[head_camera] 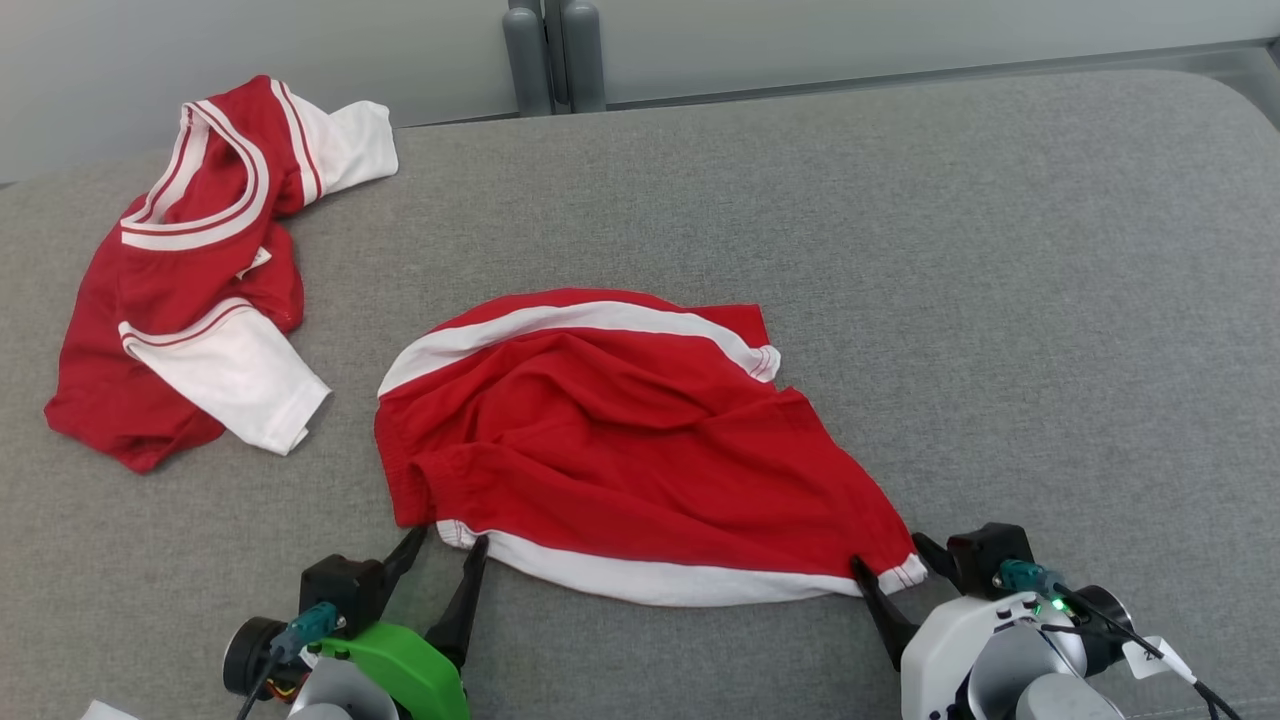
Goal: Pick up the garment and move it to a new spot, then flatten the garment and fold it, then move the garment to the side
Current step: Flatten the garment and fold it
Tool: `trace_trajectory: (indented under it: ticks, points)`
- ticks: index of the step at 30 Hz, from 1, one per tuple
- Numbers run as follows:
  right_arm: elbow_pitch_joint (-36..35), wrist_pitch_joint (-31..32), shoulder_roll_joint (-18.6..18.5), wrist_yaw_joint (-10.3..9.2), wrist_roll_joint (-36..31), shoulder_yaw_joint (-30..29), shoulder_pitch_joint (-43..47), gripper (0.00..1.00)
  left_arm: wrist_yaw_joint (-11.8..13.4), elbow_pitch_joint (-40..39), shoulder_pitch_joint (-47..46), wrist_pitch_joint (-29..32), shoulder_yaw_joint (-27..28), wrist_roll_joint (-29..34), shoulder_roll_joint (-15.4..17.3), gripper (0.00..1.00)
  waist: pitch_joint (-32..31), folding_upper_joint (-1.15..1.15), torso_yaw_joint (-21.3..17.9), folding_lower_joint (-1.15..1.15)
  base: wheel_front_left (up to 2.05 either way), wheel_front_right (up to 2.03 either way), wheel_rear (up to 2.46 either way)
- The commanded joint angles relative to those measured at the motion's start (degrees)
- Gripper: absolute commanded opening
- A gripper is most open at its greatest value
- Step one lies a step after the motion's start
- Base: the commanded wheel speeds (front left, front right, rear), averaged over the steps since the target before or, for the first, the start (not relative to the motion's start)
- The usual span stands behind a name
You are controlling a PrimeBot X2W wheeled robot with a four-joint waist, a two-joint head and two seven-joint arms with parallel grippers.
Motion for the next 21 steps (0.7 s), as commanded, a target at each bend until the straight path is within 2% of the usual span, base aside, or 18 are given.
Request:
trace_trajectory:
  ticks: [1, 2, 4, 6, 7, 8, 9, 10, 16, 18, 21]
  points:
    - [0.02, 1.27, -0.23, -0.02, 0.36, 0.71, 0.03, 1.00, -0.17, 0.28, -1.16, 0.00, -0.35, -0.37, 0.47, 0.85, 0.31, 0.00, -0.07, 0.00, 0.00, 0.00, 0.00]
    - [-0.50, 1.98, -0.38, -0.01, 0.68, 1.06, 0.23, 1.00, -0.17, 0.54, -1.52, -0.19, -0.53, -0.72, 0.59, 0.81, 0.44, 0.00, -0.08, 0.00, 0.00, 0.00, 0.00]
    - [-1.33, 3.22, -0.71, 0.00, 0.85, 1.66, 0.66, 1.00, -0.17, 0.95, -1.87, -0.35, -1.38, -1.30, 0.73, 0.44, 0.60, 0.00, -0.13, 0.00, 0.00, 0.00, 0.00]
    - [-2.19, 4.24, -1.04, 0.01, 1.35, 2.17, 1.03, 0.99, -0.17, 1.06, -2.28, -0.78, -2.19, -2.02, 0.88, 0.31, 0.72, 0.00, -0.17, 0.00, 0.00, 0.00, 0.00]
    - [-2.56, 4.56, -1.25, 0.01, 1.46, 2.37, 1.15, 0.86, -0.17, 1.16, -2.50, -0.83, -2.76, -2.15, 1.06, 0.25, 0.80, 0.00, -0.20, 0.00, 0.00, 0.00, 0.00]
    - [-3.05, 4.82, -1.47, 0.00, 1.75, 2.57, 1.25, 0.42, -0.17, 1.27, -2.77, -0.95, -3.44, -2.53, 1.30, 0.05, 0.88, 0.00, -0.23, 0.00, 0.00, 0.00, 0.00]
    - [-3.39, 4.95, -1.60, 0.00, 2.10, 2.62, 1.32, 0.09, -0.17, 1.33, -2.94, -1.07, -3.83, -2.82, 1.48, 0.00, 0.91, 0.00, -0.25, 0.00, 0.00, 0.00, 0.00]
    - [-3.65, 5.22, -1.78, 0.00, 2.60, 2.57, 1.42, 0.00, -0.17, 1.39, -3.04, -1.12, -4.64, -3.06, 1.67, 0.00, 0.86, 0.00, -0.31, 0.00, 0.00, 0.00, 0.00]
    - [-8.48, 5.81, -2.44, -0.04, 7.64, 1.50, 1.73, 0.00, -0.17, -1.04, -1.32, -0.49, -7.15, -6.78, 3.67, 0.00, -0.47, 0.00, -1.11, 0.00, 0.00, 0.00, 0.00]
    - [-12.37, 6.42, -3.28, -0.04, 10.58, 0.67, 2.49, 0.00, -0.17, -4.76, 0.18, 1.01, -7.80, -8.20, 5.32, 0.00, -1.14, 0.00, -1.39, 0.00, 0.00, 0.00, 0.00]
    - [-20.61, 8.53, -5.83, -0.04, 15.42, -1.71, 4.48, 0.00, -0.17, -15.66, 2.65, 5.25, -8.29, -11.84, 8.46, 0.00, -2.12, 0.00, -1.47, 0.00, 0.00, 0.00, 0.00]
